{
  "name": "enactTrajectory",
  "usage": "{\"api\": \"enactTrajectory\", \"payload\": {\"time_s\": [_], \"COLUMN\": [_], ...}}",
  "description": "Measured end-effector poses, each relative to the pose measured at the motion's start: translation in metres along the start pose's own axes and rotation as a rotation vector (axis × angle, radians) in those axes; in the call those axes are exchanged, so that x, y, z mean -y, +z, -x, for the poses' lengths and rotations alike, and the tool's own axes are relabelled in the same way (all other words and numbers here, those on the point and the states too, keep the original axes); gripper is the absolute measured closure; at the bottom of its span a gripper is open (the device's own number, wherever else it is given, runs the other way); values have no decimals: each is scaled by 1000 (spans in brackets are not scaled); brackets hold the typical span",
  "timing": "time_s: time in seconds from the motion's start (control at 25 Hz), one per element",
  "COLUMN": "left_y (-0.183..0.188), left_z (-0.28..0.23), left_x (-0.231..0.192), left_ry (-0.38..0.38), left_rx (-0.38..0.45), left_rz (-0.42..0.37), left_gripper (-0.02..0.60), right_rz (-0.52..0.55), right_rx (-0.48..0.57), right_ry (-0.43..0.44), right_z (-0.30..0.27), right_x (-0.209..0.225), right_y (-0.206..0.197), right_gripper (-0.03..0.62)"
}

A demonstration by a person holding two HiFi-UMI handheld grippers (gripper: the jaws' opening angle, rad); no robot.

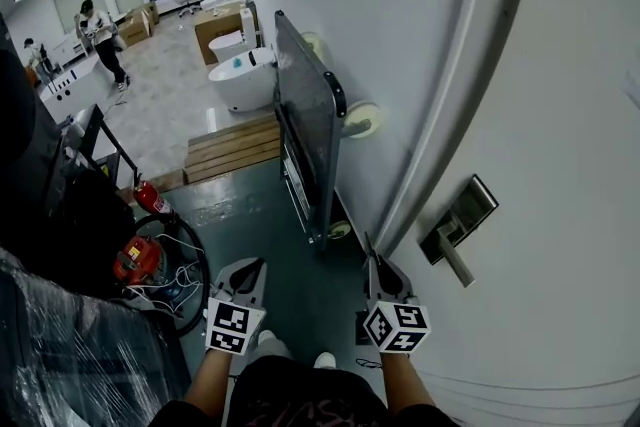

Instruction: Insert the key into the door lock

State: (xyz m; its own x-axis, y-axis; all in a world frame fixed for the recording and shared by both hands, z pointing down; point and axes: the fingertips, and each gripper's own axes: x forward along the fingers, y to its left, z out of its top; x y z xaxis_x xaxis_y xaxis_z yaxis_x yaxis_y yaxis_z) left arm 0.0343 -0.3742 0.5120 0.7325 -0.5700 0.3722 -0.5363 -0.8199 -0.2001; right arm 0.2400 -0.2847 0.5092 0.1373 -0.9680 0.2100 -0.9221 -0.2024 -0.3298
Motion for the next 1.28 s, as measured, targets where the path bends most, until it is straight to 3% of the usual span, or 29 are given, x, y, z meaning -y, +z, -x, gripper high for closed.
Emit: {"api": "enactTrajectory", "payload": {"time_s": [0.24,0.48,0.64,1.28], "left_y": [18,31,40,76], "left_z": [-32,-75,-103,-191], "left_x": [4,4,6,42], "left_ry": [-59,-168,-261,-660], "left_rx": [24,45,54,137], "left_rz": [-47,-64,-89,-194], "left_gripper": [568,568,568,568], "right_rz": [-5,-22,-8,-163], "right_rx": [12,36,47,188], "right_ry": [-70,-158,-232,-573], "right_z": [-4,-17,-22,-9], "right_x": [21,37,43,66], "right_y": [4,10,13,14], "right_gripper": [514,514,514,514]}}
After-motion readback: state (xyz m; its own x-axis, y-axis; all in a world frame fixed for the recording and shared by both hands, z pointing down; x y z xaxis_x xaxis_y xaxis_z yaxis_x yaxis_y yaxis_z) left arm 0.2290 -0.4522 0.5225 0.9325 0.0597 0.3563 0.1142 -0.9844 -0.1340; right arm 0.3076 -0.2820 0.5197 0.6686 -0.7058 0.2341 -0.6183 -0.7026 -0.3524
